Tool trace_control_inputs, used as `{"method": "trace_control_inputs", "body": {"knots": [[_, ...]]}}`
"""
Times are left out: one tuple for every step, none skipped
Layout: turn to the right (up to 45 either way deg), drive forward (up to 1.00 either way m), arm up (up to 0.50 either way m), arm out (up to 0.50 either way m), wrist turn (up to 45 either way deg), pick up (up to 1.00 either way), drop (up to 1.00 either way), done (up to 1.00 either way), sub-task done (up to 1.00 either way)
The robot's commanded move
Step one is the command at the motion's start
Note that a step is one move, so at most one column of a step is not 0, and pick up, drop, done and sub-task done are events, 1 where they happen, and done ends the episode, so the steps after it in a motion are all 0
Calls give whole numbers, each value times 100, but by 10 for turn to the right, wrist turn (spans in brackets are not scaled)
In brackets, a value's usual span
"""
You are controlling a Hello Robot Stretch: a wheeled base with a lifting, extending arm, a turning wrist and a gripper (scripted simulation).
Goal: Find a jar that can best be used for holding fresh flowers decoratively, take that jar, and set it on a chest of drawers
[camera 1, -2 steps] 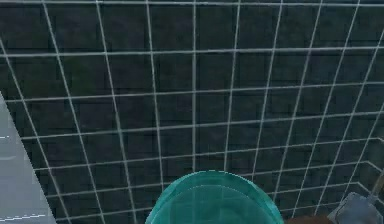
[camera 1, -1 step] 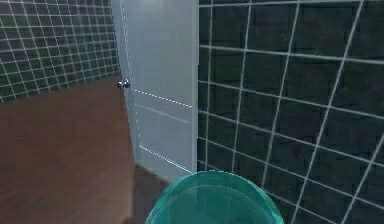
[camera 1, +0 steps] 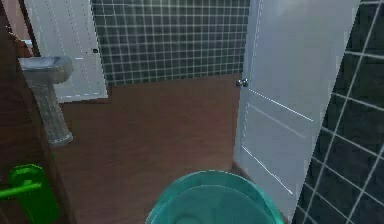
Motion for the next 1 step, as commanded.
{"method": "trace_control_inputs", "body": {"knots": [[0,100,0,0,0,0,0,0,0]]}}
